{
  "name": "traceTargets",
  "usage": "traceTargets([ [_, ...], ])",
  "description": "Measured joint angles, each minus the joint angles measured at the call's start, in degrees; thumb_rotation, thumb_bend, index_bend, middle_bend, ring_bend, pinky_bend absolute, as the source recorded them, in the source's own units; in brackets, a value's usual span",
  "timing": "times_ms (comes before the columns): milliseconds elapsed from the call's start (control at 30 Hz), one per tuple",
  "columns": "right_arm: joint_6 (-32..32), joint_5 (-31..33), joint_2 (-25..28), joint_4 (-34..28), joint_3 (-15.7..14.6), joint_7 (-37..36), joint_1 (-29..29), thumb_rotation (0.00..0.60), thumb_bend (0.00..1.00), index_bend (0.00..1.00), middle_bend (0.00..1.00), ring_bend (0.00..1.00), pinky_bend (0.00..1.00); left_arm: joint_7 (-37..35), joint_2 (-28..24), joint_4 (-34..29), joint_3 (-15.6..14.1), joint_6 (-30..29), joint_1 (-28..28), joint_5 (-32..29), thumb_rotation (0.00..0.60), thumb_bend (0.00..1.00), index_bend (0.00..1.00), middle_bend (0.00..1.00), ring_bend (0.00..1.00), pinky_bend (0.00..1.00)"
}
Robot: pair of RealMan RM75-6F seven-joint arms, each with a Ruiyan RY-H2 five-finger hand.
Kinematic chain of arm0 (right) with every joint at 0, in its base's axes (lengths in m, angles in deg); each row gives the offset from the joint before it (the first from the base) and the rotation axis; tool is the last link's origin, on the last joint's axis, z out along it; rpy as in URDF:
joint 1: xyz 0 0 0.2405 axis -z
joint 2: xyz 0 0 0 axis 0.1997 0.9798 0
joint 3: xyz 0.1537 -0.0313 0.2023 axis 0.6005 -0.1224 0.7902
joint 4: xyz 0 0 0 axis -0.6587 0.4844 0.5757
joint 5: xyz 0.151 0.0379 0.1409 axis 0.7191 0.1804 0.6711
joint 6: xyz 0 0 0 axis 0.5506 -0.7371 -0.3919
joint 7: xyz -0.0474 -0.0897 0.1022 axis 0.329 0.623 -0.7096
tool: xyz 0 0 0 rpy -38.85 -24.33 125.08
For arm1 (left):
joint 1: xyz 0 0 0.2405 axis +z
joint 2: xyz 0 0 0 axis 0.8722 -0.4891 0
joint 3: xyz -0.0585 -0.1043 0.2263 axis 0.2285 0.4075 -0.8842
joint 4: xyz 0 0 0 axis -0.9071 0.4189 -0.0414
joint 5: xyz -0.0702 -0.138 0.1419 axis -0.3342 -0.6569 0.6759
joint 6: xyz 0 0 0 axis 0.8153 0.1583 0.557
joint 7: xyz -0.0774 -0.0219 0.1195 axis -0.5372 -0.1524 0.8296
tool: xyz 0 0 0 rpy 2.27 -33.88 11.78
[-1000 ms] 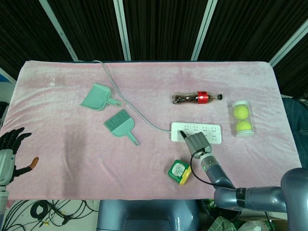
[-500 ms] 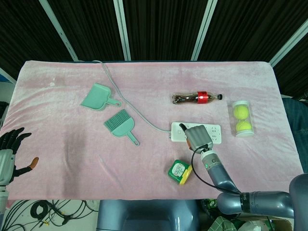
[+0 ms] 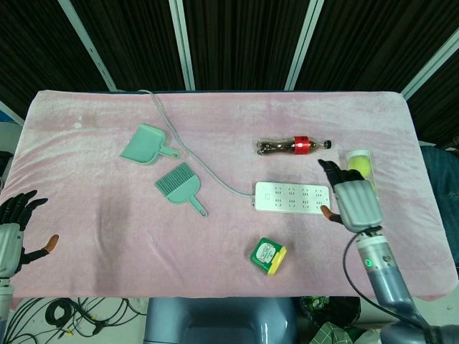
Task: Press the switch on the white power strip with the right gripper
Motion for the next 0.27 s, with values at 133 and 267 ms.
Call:
traceTargets([
  [133,-5.18,-8.34,3.27,1.78,-4.80,-6.85,8.89,0.600,0.07,0.11,0.12,0.28,0.23,-0.09,0.10,-0.06,-0.01,-0.70,0.16,0.68,0.600,0.27,0.19,0.07,0.03,0.00],
  [267,-8.22,-11.77,2.97,8.35,-6.85,-12.80,13.80,0.600,0.08,0.11,0.12,0.28,0.22,-0.21,0.25,0.04,-0.16,-1.24,0.38,1.28,0.600,0.27,0.19,0.07,0.03,0.00],
])
